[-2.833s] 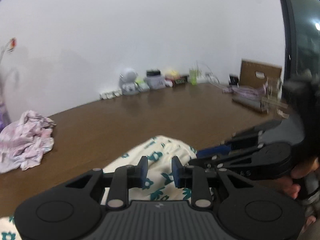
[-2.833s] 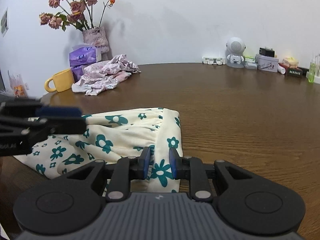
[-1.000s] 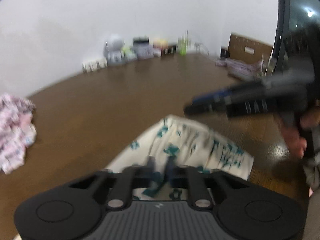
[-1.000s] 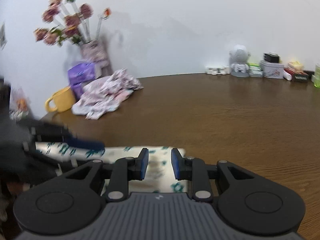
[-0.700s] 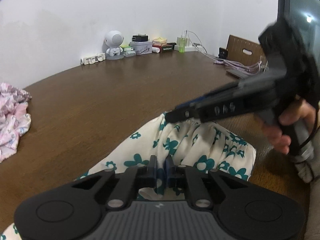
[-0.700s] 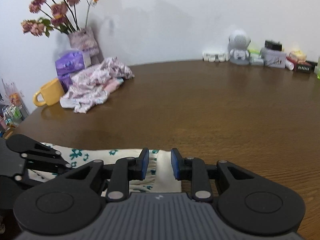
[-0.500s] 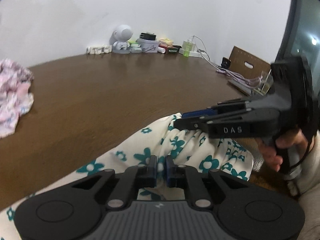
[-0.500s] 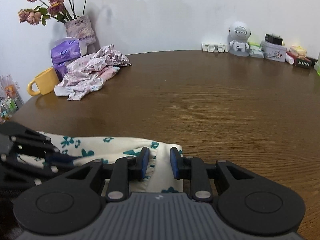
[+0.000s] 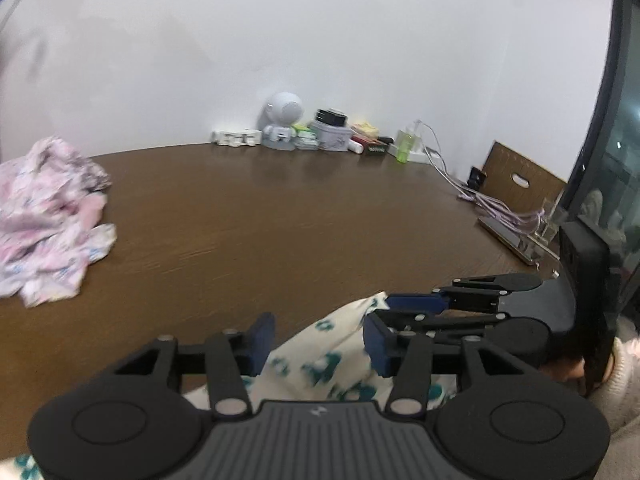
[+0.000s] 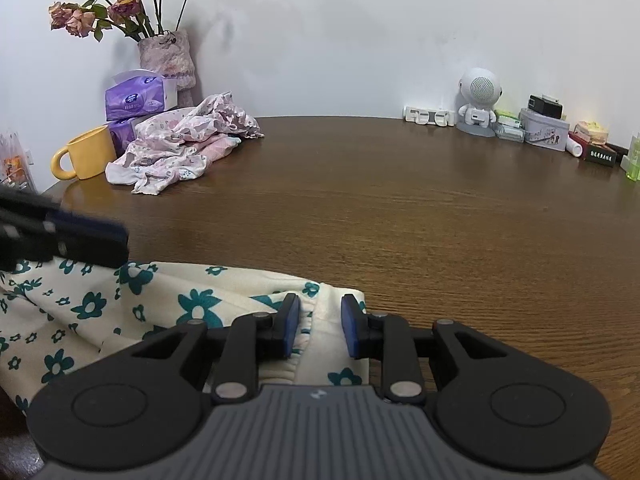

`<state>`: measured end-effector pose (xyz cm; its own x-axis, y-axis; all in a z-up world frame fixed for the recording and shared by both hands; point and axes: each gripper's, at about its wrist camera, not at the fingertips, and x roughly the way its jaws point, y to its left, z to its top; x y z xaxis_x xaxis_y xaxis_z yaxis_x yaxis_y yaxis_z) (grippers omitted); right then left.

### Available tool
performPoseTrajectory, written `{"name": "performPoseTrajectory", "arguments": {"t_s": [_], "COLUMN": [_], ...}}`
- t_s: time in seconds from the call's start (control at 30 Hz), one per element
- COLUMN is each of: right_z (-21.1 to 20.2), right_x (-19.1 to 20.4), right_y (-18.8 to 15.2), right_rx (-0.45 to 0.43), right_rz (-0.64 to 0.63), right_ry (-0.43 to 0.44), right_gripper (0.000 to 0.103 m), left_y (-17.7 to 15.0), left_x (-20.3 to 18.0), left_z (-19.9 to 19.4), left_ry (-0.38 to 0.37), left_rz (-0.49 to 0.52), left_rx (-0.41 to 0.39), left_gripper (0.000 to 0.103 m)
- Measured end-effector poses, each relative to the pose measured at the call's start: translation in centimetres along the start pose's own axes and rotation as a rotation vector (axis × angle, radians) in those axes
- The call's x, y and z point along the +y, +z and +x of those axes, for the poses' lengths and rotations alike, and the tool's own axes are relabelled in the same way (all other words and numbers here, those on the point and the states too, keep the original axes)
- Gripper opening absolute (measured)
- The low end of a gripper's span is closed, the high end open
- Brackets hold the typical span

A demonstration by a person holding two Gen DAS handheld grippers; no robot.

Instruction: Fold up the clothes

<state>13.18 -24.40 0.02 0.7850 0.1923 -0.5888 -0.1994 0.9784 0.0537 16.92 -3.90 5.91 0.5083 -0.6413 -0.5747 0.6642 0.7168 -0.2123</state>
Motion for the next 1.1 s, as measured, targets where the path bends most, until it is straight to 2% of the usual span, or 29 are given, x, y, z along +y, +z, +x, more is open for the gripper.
{"name": "performPoseTrajectory", "arguments": {"t_s": [0.13, 0.2, 0.23, 0.37, 0.47, 0.7, 0.83, 1.1], "right_z": [0.0, 0.0, 0.0, -0.1, -0.4, 0.1, 1.2, 2.1], "right_x": [0.0, -0.1, -0.1, -0.4, -1.4, -3.7, -3.0, -1.5], "right_y": [-0.1, -0.2, -0.2, -0.3, 0.1, 2.2, 2.6, 3.5], "right_rx": [-0.005, -0.008, -0.009, -0.013, -0.014, -0.021, 0.015, 0.045], "right_rz": [-0.003, -0.002, -0.002, 0.012, 0.075, 0.196, 0.163, 0.071], "right_ry": [0.001, 0.005, 0.005, 0.018, 0.054, 0.08, 0.094, 0.102], "right_gripper": [0.024, 0.024, 0.024, 0.024, 0.025, 0.025, 0.025, 0.025], "left_y": [0.1, -0.2, -0.5, -1.3, -1.7, -2.3, -2.3, -2.3], "left_x": [-0.5, -0.5, -0.4, 0.0, -0.1, -1.1, -1.3, -0.2], "left_z": [3.3, 4.4, 4.8, 4.9, 4.5, 2.9, 3.0, 3.6], "left_ry": [0.004, 0.028, 0.034, 0.034, 0.03, -0.006, -0.031, -0.009], "left_rz": [0.021, 0.039, 0.051, 0.077, 0.102, 0.182, 0.185, 0.125], "left_rx": [0.072, 0.101, 0.115, 0.11, 0.092, 0.062, 0.083, 0.117], "left_gripper": [0.044, 0.035, 0.021, 0.011, 0.009, 0.005, 0.002, 0.002]}}
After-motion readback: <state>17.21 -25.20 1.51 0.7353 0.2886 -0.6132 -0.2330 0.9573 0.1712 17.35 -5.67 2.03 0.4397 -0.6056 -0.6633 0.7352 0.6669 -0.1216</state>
